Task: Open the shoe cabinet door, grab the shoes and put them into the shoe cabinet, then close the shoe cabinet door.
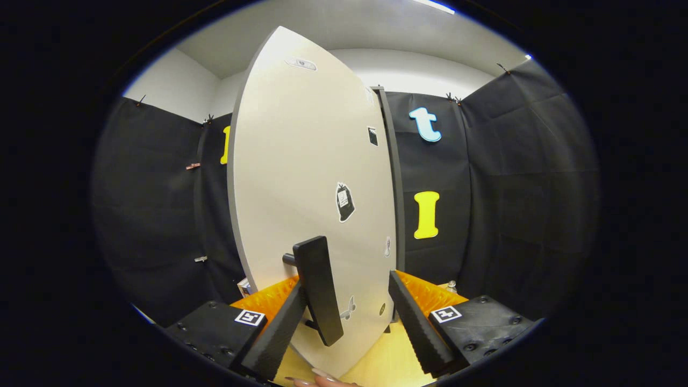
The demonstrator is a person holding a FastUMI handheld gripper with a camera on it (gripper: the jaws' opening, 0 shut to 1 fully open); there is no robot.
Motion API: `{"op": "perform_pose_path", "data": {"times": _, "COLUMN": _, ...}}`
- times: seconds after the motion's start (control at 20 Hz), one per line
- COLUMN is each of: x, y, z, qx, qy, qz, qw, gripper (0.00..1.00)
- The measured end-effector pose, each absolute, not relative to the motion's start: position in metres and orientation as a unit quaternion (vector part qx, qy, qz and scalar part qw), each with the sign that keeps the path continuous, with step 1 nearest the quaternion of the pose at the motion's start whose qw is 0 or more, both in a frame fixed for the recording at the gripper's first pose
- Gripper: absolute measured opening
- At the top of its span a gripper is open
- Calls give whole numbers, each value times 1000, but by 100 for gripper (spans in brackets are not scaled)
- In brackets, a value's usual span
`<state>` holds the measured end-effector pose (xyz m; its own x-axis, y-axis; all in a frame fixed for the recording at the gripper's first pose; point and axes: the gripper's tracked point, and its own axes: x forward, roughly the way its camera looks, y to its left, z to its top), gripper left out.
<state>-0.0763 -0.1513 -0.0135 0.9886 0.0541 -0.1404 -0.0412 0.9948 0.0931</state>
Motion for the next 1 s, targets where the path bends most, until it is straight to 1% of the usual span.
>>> {"op": "perform_pose_path", "data": {"times": 0.1, "x": -67, "y": -129, "z": -17, "qx": 42, "qy": 70, "qz": 27, "qw": 996, "gripper": 98}}
{"op": "perform_pose_path", "data": {"times": 0.35, "x": -48, "y": -69, "z": -21, "qx": 21, "qy": 62, "qz": 54, "qw": 996, "gripper": 98}}
{"op": "perform_pose_path", "data": {"times": 0.45, "x": -47, "y": -60, "z": -18, "qx": 16, "qy": 60, "qz": 62, "qw": 996, "gripper": 99}}
{"op": "perform_pose_path", "data": {"times": 0.6, "x": -47, "y": -42, "z": -21, "qx": 13, "qy": 61, "qz": 67, "qw": 996, "gripper": 98}}
{"op": "perform_pose_path", "data": {"times": 1.0, "x": -51, "y": -34, "z": -25, "qx": 10, "qy": 69, "qz": 52, "qw": 996, "gripper": 98}}
